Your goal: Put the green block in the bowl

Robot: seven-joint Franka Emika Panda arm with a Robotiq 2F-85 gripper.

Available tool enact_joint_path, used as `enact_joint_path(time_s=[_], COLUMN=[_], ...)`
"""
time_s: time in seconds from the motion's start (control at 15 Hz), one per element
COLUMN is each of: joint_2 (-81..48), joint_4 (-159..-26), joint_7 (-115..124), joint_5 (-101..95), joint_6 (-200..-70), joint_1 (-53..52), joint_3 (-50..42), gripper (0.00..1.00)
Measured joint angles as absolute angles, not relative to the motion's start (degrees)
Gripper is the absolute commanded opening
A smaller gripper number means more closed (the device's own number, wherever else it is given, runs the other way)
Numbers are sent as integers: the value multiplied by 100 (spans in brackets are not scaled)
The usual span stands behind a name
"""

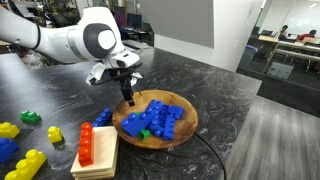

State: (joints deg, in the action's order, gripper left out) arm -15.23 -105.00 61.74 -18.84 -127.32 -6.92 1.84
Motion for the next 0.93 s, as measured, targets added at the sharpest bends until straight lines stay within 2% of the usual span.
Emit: enact_joint_path(time_s=[0.4, 0.93], joint_2=[-1288, -277], joint_4=[-11114, -12329], joint_7=[5428, 5039], joint_5=[-1881, -2565], joint_6=[-13542, -14572], joint_1=[-928, -1043], joint_3=[332, 354], gripper=[100, 100])
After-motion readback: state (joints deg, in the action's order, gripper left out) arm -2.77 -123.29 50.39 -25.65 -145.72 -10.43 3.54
